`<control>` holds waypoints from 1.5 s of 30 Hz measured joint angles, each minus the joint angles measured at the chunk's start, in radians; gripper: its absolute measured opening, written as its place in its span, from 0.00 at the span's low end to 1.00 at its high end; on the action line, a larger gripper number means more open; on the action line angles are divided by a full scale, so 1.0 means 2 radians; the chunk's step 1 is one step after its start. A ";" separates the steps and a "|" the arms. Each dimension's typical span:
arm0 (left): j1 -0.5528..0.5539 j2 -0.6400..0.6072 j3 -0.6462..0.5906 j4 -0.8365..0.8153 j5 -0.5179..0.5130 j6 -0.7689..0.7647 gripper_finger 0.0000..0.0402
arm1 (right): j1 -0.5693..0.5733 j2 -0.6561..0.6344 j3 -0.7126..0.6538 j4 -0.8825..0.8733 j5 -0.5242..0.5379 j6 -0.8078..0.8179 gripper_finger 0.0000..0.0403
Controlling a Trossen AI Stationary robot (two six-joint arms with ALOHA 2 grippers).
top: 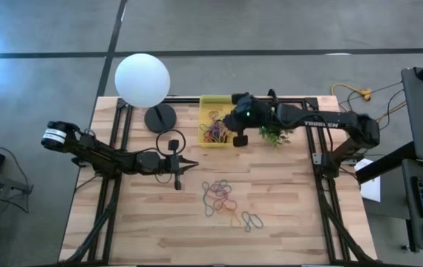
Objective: Pick and place rubber bands into bin
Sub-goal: Put the yellow rubber band into the yellow bin, then put the red rubber band into the yellow bin
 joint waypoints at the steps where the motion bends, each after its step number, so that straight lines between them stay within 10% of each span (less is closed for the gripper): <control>1: 0.000 0.000 0.000 0.000 0.000 0.000 0.00 | -0.007 0.000 0.000 0.005 -0.008 0.000 0.02; 37: 0.000 0.000 0.000 -0.001 0.000 0.000 0.00 | -0.101 0.090 -0.001 0.061 -0.093 0.030 0.02; 45: 0.000 0.000 0.000 -0.001 0.000 0.000 0.00 | -0.101 0.090 -0.001 0.058 -0.158 0.045 0.17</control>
